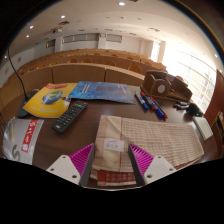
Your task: Fold towel
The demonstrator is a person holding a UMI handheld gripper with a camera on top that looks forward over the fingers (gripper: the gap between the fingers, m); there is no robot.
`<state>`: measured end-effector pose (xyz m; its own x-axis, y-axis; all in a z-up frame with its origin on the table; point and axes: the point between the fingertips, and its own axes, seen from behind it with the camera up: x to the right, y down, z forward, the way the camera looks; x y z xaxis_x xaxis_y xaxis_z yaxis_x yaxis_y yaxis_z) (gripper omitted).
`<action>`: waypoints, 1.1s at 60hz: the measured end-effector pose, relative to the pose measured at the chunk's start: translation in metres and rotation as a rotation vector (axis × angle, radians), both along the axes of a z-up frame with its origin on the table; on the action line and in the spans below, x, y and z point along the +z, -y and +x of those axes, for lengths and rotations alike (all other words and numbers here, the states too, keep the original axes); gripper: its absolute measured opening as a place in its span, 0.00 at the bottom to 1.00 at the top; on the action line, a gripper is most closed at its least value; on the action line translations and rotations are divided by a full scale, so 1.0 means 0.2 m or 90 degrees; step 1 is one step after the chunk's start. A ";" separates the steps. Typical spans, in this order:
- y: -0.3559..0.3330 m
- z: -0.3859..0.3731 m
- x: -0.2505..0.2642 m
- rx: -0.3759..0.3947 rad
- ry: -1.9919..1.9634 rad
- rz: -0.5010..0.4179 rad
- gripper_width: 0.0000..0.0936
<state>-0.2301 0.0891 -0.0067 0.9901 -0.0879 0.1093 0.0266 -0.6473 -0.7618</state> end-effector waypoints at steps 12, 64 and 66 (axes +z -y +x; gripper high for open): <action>-0.03 0.04 0.01 0.000 0.038 0.026 0.07; 0.20 1.05 0.19 -0.192 -0.063 0.044 0.71; 0.22 1.09 0.21 -0.193 -0.044 0.050 0.86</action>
